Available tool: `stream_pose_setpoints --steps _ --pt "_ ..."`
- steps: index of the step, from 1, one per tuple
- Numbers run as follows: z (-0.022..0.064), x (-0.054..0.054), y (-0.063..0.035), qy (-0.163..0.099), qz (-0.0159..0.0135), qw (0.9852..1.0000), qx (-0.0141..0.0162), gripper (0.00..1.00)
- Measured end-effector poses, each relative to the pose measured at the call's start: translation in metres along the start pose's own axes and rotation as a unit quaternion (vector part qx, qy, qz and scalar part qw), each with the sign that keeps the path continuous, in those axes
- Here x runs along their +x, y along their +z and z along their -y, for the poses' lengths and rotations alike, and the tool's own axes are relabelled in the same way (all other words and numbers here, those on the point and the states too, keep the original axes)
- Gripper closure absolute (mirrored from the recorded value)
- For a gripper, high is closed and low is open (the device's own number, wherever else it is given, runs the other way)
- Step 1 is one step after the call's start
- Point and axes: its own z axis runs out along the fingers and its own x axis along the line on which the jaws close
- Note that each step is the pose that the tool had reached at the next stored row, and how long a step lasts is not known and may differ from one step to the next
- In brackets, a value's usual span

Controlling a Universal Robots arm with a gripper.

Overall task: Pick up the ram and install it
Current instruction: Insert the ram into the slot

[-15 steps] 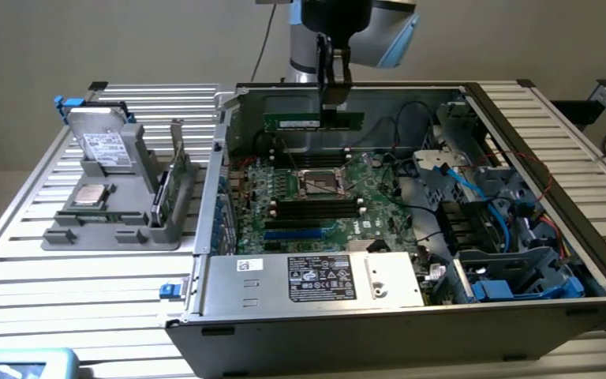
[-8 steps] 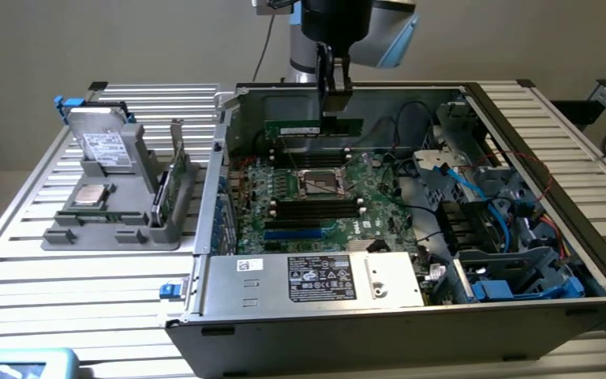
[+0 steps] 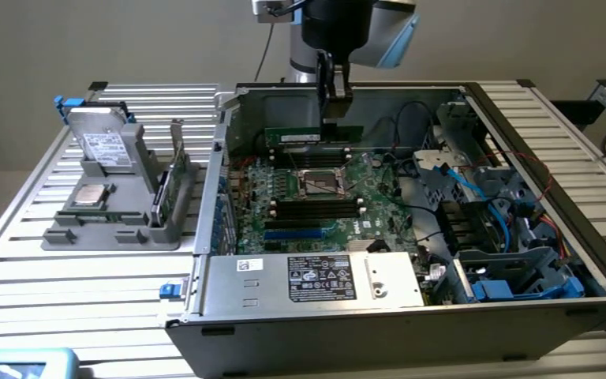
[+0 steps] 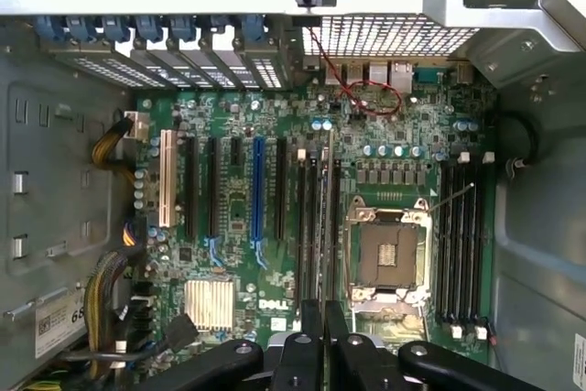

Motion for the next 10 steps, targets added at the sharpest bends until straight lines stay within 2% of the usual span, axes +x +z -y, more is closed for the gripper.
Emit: stream_pose_setpoints --steps 10 --pt "0.0036 -0.001 0.0182 0.000 -0.0001 1.0000 0.0000 0.87"
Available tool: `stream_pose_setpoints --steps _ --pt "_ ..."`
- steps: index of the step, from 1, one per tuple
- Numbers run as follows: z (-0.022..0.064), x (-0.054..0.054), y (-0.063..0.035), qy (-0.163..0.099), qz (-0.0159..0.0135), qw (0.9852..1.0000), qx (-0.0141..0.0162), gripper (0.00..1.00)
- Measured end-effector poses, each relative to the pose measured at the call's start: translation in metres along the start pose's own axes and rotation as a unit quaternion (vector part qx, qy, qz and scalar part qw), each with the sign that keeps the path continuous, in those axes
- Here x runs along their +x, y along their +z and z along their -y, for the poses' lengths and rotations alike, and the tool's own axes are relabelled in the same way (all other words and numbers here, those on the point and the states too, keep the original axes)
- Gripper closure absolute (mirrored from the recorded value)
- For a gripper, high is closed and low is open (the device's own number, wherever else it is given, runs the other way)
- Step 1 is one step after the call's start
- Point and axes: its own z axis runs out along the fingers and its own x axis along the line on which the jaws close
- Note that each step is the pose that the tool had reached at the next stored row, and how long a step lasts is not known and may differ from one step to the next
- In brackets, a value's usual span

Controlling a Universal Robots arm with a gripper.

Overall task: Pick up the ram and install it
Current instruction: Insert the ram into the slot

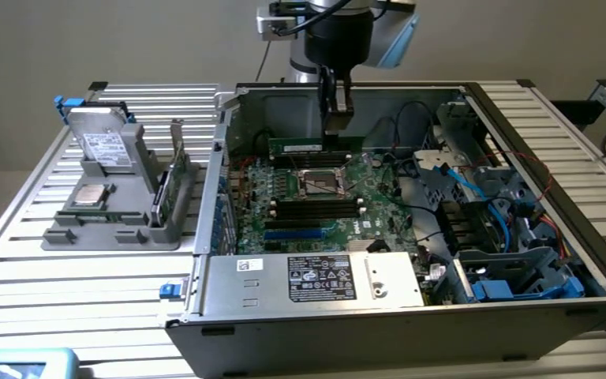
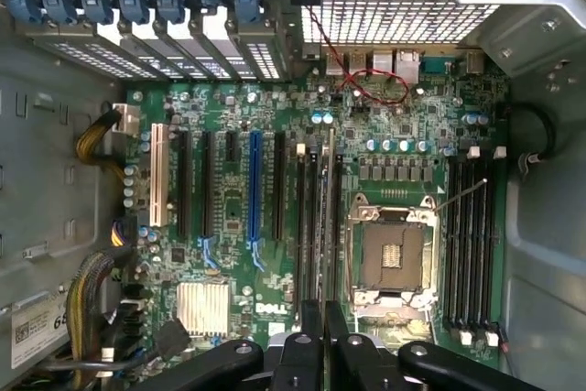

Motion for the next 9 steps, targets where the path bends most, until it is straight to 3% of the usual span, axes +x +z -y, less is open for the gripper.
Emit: stream_pose_setpoints --steps 3,9 --pt "0.0017 0.000 0.0054 0.000 -0.0015 1.0000 0.0000 0.87" --pt "0.0064 -0.001 0.0139 0.000 -0.0084 1.0000 -0.0001 0.87"
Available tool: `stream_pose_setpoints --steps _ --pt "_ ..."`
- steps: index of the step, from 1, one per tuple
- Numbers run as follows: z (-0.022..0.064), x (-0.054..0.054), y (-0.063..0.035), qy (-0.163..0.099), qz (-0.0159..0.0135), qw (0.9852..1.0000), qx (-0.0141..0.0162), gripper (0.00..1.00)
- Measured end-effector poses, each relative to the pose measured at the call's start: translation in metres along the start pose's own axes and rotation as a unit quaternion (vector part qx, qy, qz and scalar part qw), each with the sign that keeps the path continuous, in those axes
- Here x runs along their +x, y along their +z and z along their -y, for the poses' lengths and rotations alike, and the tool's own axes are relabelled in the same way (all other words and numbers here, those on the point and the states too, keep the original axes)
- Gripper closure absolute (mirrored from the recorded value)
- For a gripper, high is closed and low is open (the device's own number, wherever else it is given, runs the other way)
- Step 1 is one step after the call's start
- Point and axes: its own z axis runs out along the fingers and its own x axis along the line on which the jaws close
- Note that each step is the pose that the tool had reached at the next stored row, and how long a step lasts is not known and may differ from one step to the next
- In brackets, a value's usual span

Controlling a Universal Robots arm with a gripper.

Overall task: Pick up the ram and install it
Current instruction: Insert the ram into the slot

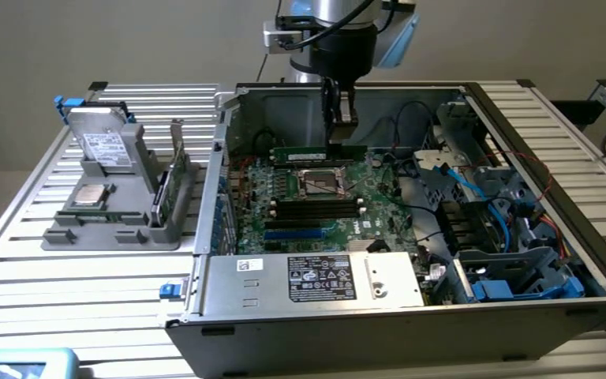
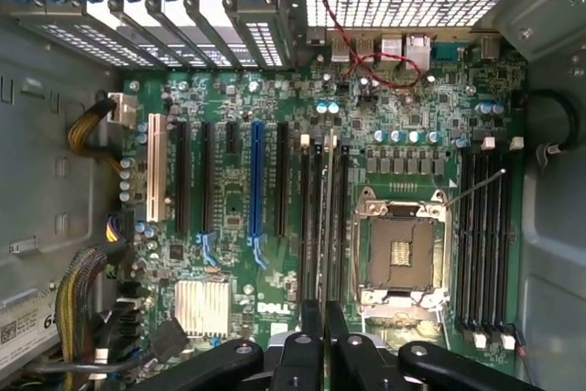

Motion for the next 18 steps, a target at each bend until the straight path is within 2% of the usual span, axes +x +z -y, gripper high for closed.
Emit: stream_pose_setpoints --steps 7,12,18 --pt "0.0023 -0.004 0.0075 -0.001 -0.0142 0.9999 -0.0006 0.87" --pt "0.0023 -0.004 0.0164 -0.002 -0.0148 0.9999 -0.0007 0.87" --pt "0.0022 -0.005 0.0272 -0.002 -0.0141 0.9999 -0.0009 0.87"
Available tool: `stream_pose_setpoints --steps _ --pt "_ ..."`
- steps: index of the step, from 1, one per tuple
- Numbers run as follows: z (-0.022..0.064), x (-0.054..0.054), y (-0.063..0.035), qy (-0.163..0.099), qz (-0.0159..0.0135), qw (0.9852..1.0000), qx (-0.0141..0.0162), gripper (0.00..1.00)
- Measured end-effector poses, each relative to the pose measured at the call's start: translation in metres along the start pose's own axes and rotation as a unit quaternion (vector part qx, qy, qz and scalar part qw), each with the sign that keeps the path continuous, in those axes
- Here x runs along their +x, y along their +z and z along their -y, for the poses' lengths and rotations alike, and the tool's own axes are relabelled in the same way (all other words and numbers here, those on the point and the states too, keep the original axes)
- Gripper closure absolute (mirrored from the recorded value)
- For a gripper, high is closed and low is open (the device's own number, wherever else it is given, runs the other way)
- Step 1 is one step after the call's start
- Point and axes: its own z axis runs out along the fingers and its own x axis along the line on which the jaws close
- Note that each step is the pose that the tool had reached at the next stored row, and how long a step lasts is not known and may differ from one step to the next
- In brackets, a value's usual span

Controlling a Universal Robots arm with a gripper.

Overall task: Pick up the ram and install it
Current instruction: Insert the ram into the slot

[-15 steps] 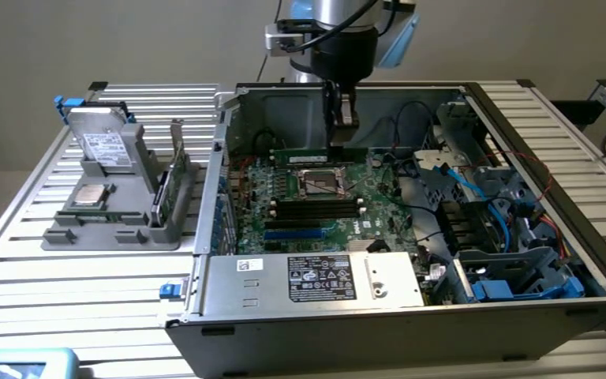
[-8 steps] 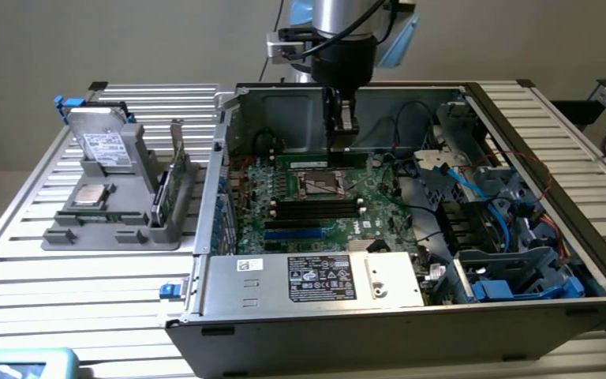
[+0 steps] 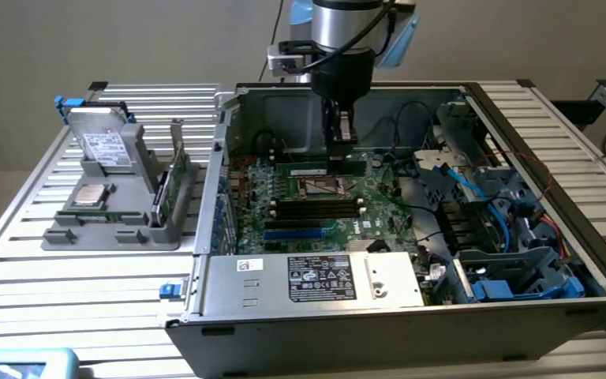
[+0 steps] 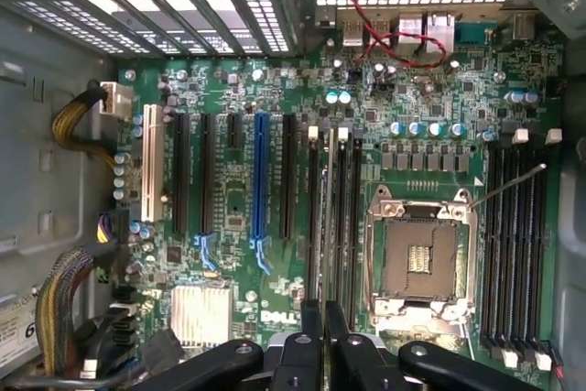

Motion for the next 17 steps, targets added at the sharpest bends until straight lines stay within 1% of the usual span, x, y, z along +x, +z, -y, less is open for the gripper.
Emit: stream_pose_setpoints --steps 2,3,5,7,8,11,17 --pt "0.0001 0.000 0.0035 0.000 0.0016 1.0000 -0.0006 0.87" --pt "0.0000 0.001 0.0047 0.000 0.0018 1.0000 -0.0012 0.87" --pt "-0.0001 0.001 0.0072 0.000 0.0018 1.0000 -0.0024 0.87" --pt "0.0000 0.001 0.0098 0.000 0.0018 1.0000 -0.0045 0.87" --pt "0.0000 0.001 0.0111 -0.001 0.0018 1.0000 -0.0050 0.87" --pt "0.0004 0.001 0.0154 -0.001 0.0018 1.0000 -0.0058 0.87" --pt "0.0009 0.001 0.0211 0.001 0.0014 1.0000 -0.0060 0.87"
